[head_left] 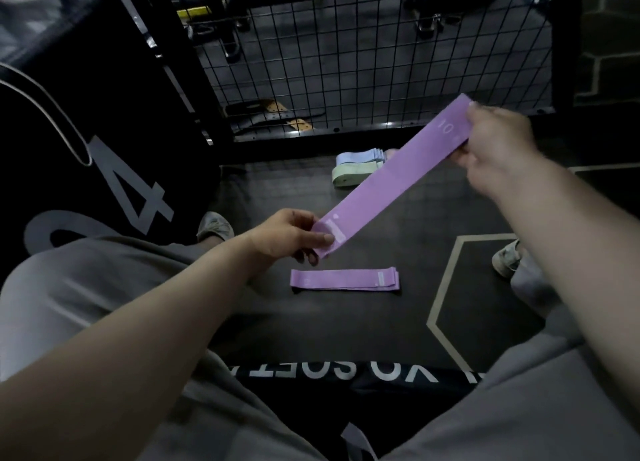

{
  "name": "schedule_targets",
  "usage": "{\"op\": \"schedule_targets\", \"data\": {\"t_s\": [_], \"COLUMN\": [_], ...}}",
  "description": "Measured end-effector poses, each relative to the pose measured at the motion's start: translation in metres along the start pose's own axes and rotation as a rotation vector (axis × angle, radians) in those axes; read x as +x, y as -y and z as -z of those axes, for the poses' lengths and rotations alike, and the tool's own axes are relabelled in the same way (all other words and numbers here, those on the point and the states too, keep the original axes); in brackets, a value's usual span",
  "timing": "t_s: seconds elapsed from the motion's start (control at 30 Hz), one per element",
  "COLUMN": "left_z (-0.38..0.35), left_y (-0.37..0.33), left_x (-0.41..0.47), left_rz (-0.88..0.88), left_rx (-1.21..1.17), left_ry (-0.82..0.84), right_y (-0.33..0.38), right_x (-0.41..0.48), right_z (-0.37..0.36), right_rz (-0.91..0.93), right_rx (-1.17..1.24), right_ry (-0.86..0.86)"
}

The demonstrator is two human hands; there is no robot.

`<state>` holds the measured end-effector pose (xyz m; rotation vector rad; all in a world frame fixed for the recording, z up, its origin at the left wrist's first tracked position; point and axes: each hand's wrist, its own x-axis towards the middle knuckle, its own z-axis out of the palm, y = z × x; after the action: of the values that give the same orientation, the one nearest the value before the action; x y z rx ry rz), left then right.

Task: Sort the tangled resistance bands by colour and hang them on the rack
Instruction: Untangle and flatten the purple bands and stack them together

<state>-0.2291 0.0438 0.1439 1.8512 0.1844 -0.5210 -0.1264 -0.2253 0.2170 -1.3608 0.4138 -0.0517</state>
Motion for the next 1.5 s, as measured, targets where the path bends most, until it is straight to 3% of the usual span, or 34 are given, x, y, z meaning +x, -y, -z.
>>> {"op": "schedule_targets", "data": {"t_s": [0.17,0.3,0.43,0.53,0.63,0.73,0.83,0.93,1.07,1.4,1.5], "left_z": [0.009,0.016,0.018,0.012,0.004,-0.009,-0.017,-0.019,-0.030,-0.049,-0.050], "left_y": [-0.003,-0.014,-0.032,-0.047,-0.062,-0.074,-0.080,-0.076,-0.069,-0.058,-0.051], "left_x": [0.002,0.006,0.006,0.007,0.009,0.009,0.007,0.008,0.002,0.010,0.009], "left_rz": [-0.033,-0.097,-0.208,-0.323,-0.451,-0.580,-0.643,-0.557,-0.376,-0.331,-0.279], "left_rx": [-0.095,-0.285,-0.223,-0.106,0.193,0.532,0.633,0.457,-0.051,-0.185,-0.234], "left_ry": [-0.294,-0.495,-0.538,-0.517,-0.435,-0.340,-0.286,-0.243,-0.050,-0.011,0.031], "right_y": [-0.002,-0.010,-0.019,-0.026,-0.030,-0.026,-0.026,-0.025,-0.024,-0.020,-0.021], "right_x": [0.000,-0.004,-0.002,-0.002,-0.010,-0.027,-0.036,-0.035,-0.031,-0.037,-0.033], "right_z": [0.003,0.002,0.003,0.002,-0.003,-0.008,-0.009,-0.008,-0.009,-0.011,-0.011], "right_rz": [-0.044,-0.028,0.169,0.287,0.469,0.516,0.605,0.658,0.671,0.632,0.594], "right_rx": [-0.056,-0.323,-0.668,-0.958,-0.876,-0.770,-0.883,-0.896,-0.818,-0.841,-0.780], "right_ry": [0.055,0.191,0.249,0.340,0.493,0.787,0.858,0.836,0.762,0.717,0.624]}}
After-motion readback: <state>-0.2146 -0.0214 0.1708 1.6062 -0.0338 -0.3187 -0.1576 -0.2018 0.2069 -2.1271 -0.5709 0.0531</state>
